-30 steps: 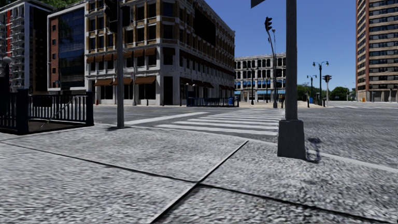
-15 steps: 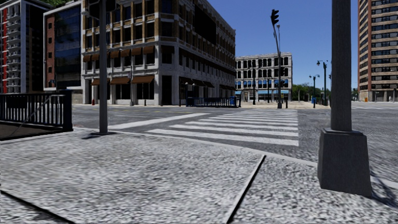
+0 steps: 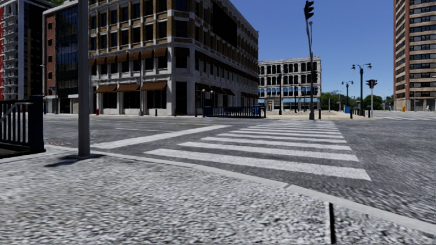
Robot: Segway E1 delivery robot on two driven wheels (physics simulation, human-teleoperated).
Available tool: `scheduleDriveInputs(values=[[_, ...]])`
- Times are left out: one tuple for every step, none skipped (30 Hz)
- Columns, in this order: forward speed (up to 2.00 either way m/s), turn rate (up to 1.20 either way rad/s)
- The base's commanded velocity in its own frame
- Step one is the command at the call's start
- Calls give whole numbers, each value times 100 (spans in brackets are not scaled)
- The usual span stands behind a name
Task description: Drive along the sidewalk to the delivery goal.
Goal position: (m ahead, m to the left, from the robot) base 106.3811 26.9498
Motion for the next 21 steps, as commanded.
scheduleDriveInputs(values=[[200,-4],[200,-7],[200,-12],[200,-18],[200,-18],[200,-22],[200,-25],[200,-27],[200,-27],[200,-29],[200,-29],[200,-30],[200,-30],[200,-30],[200,-31],[200,-35],[200,-39],[198,-40],[198,-40],[193,-40],[187,-40]])
